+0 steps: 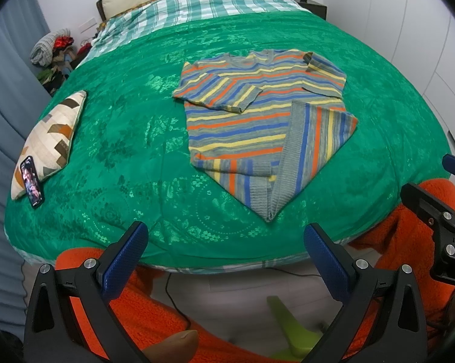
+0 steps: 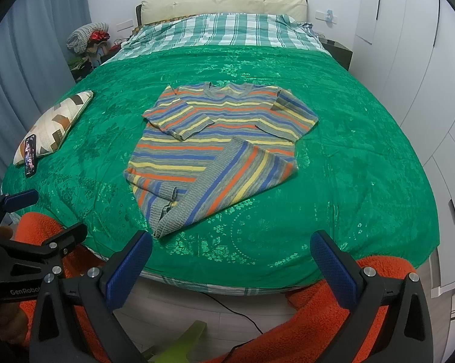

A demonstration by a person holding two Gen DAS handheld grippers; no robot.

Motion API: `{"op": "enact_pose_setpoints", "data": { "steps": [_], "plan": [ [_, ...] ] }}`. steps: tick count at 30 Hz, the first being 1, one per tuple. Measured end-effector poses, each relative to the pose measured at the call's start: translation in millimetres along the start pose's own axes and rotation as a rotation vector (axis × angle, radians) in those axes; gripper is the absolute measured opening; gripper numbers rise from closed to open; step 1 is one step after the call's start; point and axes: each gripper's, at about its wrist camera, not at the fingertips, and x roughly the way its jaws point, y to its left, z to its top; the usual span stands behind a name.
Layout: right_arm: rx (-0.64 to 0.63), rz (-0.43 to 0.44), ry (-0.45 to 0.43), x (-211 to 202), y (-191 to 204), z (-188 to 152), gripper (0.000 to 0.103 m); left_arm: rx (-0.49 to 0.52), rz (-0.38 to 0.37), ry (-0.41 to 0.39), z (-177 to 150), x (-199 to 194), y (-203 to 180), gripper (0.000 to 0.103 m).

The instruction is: Fold small clothes

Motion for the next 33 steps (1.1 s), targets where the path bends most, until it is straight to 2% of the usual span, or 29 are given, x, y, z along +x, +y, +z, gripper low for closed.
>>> {"op": "enact_pose_setpoints", "data": {
  "steps": [33],
  "plan": [
    [-0.001,0.001,-0.004,-0.3,0.7,0.7,0.103,-0.014,0.004,0.038,-0.1,7.9,4.2,0.103]
  ]
}}
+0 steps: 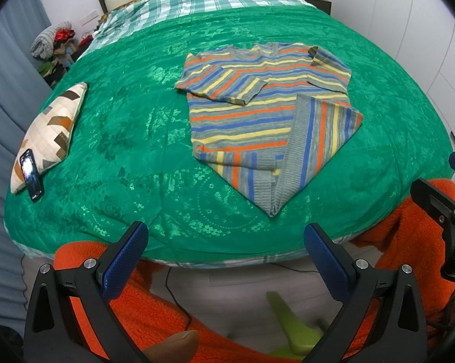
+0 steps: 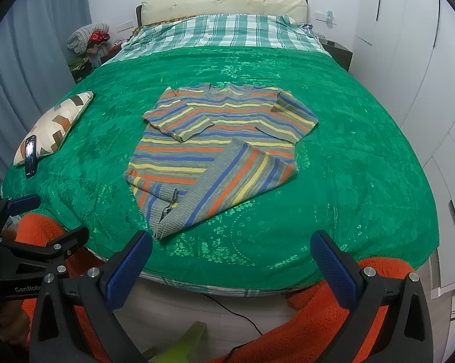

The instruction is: Fold small clothes

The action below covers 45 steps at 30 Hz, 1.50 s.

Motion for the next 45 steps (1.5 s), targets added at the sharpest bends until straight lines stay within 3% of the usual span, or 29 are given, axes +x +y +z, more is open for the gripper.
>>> {"op": "enact_pose_setpoints", "data": {
  "steps": [11,15,17,18,22,28,30,32,33,34,35,40,43,45],
  "plan": [
    [-0.019,0.01,-0.002,1.1,1.7,3.3,0.103,0.005,0.007,0.012,1.3,3.1,3.5,0.103],
    [-0.131,0.048,-0.106,8.6,-12.5,19.0,0.103,-0.014,0.008,-0.099,9.6,-9.5,24.8,0.103],
    [-0.175,0.009,-0.12,29.6,-26.2,30.7,0.103,-0.066,0.003,-0.164,16.3,-19.3,44.9,0.103],
    [-0.2,-0.026,-0.082,51.2,-32.0,38.5,0.103,-0.089,0.016,-0.188,20.7,-22.1,53.7,0.103],
    [-0.284,-0.065,0.033,118.1,-29.4,58.9,0.103,-0.142,0.137,-0.216,28.6,-19.8,78.8,0.103],
    [-0.265,0.08,0.126,209.4,-19.0,105.5,0.097,-0.218,0.111,-0.133,21.5,-5.4,96.5,0.103],
    [-0.277,0.11,0.199,245.1,-19.2,119.0,0.089,-0.212,0.11,-0.12,17.2,-4.6,93.0,0.103],
    [-0.321,0.129,0.268,273.1,-18.8,121.2,0.06,-0.208,0.099,-0.113,11.8,-5.3,89.3,0.103],
    [-0.349,0.168,0.315,283.1,-19.1,118.5,0.035,-0.208,0.093,-0.109,9.2,-5.2,88.9,0.103],
    [-0.358,0.204,0.335,283.8,-20.6,116.6,0.018,-0.209,0.086,-0.098,7.4,-4.0,88.0,0.103],
    [-0.365,0.222,0.33,277.1,-24.2,115.0,0.008,-0.211,0.083,-0.084,5.8,-2.5,88.1,0.103],
    [-0.355,0.344,0.247,179.4,-66.5,87.0,0.008,-0.247,0.086,-0.052,-4.8,5.9,99.3,0.103],
    [-0.356,0.33,0.259,140.8,-92.0,51.0,0.008,-0.274,0.073,-0.024,-9.2,17.6,105.4,0.103],
    [-0.354,0.269,0.295,129.2,-107.2,24.4,0.008,-0.278,0.034,-0.001,-8.7,25.4,104.6,0.102]
  ]
}}
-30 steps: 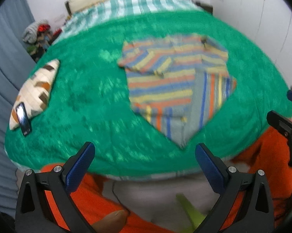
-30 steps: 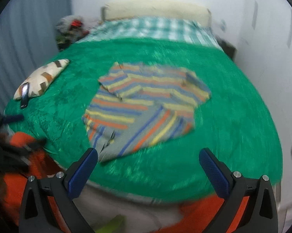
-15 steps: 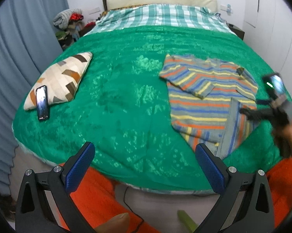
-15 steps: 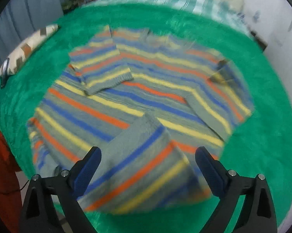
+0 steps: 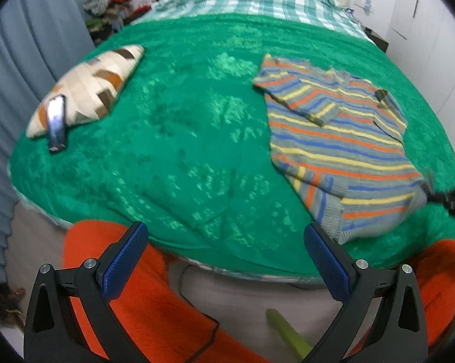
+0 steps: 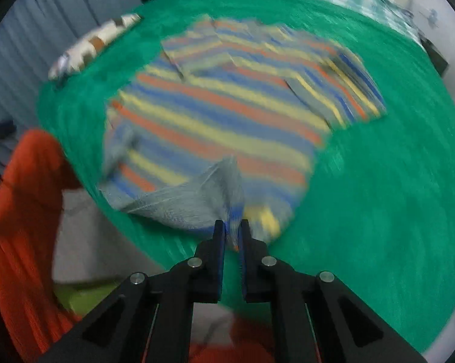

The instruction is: Fold small clothes

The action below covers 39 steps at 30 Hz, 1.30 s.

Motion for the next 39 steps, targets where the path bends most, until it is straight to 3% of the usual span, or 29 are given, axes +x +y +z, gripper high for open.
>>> {"op": "enact_pose_setpoints", "data": {
  "steps": [1,3,4,5,7,9,12,14,16,18,19,21,23,24,28,31,34,37,39],
  "plan": [
    [0.015,-0.038,0.032,0.6,-3.8,-14.8,0.011,0.001,-0.016,0.014,0.4,2.6,-1.7,0.102],
    [0.048,-0.146,0.073,-0.4,-10.3,-34.7,0.027,0.002,-0.033,0.022,1.2,3.7,-4.9,0.102],
    [0.057,-0.181,0.077,-5.1,-12.7,-37.3,0.047,0.002,-0.038,0.019,1.7,2.7,-6.9,0.102],
    [0.068,-0.227,0.063,-9.7,-11.0,-38.8,0.057,0.002,-0.04,0.015,2.0,1.9,-7.8,0.102],
    [0.062,-0.229,-0.022,-21.7,3.6,-30.7,0.058,-0.001,-0.043,0.007,2.0,0.5,-8.7,0.102],
    [0.057,-0.119,-0.092,-23.0,26.8,-12.7,0.058,-0.007,-0.047,0.01,1.9,2.0,-8.4,0.102],
    [0.046,0.119,-0.161,-0.9,68.9,27.2,0.058,-0.016,-0.059,0.026,1.5,3.9,-8.8,0.102],
    [-0.005,0.195,-0.194,24.5,100.6,55.4,0.058,-0.018,-0.062,0.021,1.2,0.4,-7.7,0.102],
    [-0.042,0.212,-0.193,55.2,121.3,77.4,0.058,-0.02,-0.056,0.009,-0.5,-4.5,-4.3,0.102],
    [-0.039,0.242,-0.15,85.4,131.8,90.3,0.046,-0.03,-0.047,0.006,-3.3,-7.2,1.8,0.102],
    [-0.039,0.261,-0.112,97.7,137.5,95.4,0.034,-0.036,-0.044,0.007,-4.6,-7.4,5.1,0.102],
    [-0.062,0.301,-0.069,106.0,159.6,93.6,0.03,-0.057,-0.033,0.011,-8.3,-6.6,15.4,0.102],
    [-0.148,0.472,-0.042,89.5,199.1,77.2,0.029,-0.082,-0.021,0.012,-12.6,-3.9,26.1,0.102],
    [-0.176,0.515,-0.025,85.5,213.1,71.3,0.029,-0.091,-0.017,0.015,-14.4,-1.0,29.8,0.102],
    [-0.164,0.589,-0.006,66.1,228.0,41.6,0.035,-0.11,-0.036,0.061,-12.9,24.7,37.2,0.102],
    [-0.022,0.493,-0.065,44.6,175.8,25.5,0.038,-0.039,-0.064,0.119,-9.1,61.6,22.2,0.102],
    [0.158,0.187,-0.105,19.6,96.0,7.3,0.049,0.002,-0.082,0.172,-8.9,101.2,3.7,0.102],
    [0.272,-0.171,-0.037,14.5,23.7,-14.3,0.049,0.088,-0.047,0.148,-4.2,131.1,-26.8,0.102],
    [0.337,-0.191,0.01,15.3,-9.2,-27.8,0.049,0.133,-0.013,0.132,-2.6,144.7,-40.4,0.102]
  ]
}}
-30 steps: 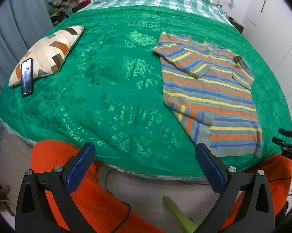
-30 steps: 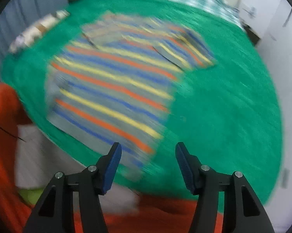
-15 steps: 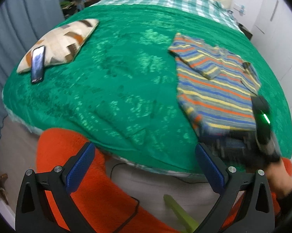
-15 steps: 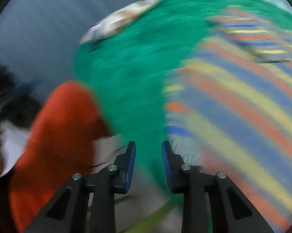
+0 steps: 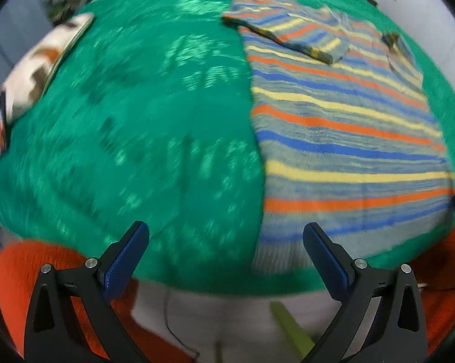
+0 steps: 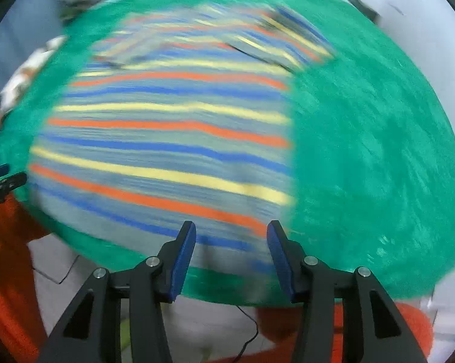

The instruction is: Fold small clothes

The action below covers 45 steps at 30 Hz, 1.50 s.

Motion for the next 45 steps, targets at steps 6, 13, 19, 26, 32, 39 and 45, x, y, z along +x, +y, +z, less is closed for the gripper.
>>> {"op": "enact_pose_setpoints", "data": {
  "steps": [6,13,19,26,32,39,45],
  "plan": [
    [0.142,0.147,0.095,36.7,-32.3,-20.2,0.007,0.048,0.084,0.041,-3.7,35.5,-11.0,0.103],
    [0.173,0.047,0.097,38.0,-46.2,-32.0,0.006,-0.029,0.051,0.039,-13.7,36.8,3.9,0.103],
    [0.181,0.004,0.1,8.7,-51.0,-25.1,0.038,0.045,0.098,0.052,-16.4,28.0,-8.7,0.103],
    [-0.169,-0.084,-0.154,-69.3,-69.2,66.8,0.044,-0.047,0.072,-0.055,-21.6,-13.7,10.8,0.102],
    [-0.426,0.038,-0.148,0.8,-24.1,169.6,0.047,-0.115,0.097,-0.083,-20.5,-22.0,24.3,0.102],
    [-0.296,0.069,-0.139,66.5,-39.9,209.5,0.004,-0.092,0.154,-0.039,-26.8,-10.6,32.8,0.102],
    [0.279,0.023,-0.342,0.6,-232.7,218.0,0.004,-0.106,0.141,-0.029,-22.4,-9.0,33.6,0.102]
  ]
}}
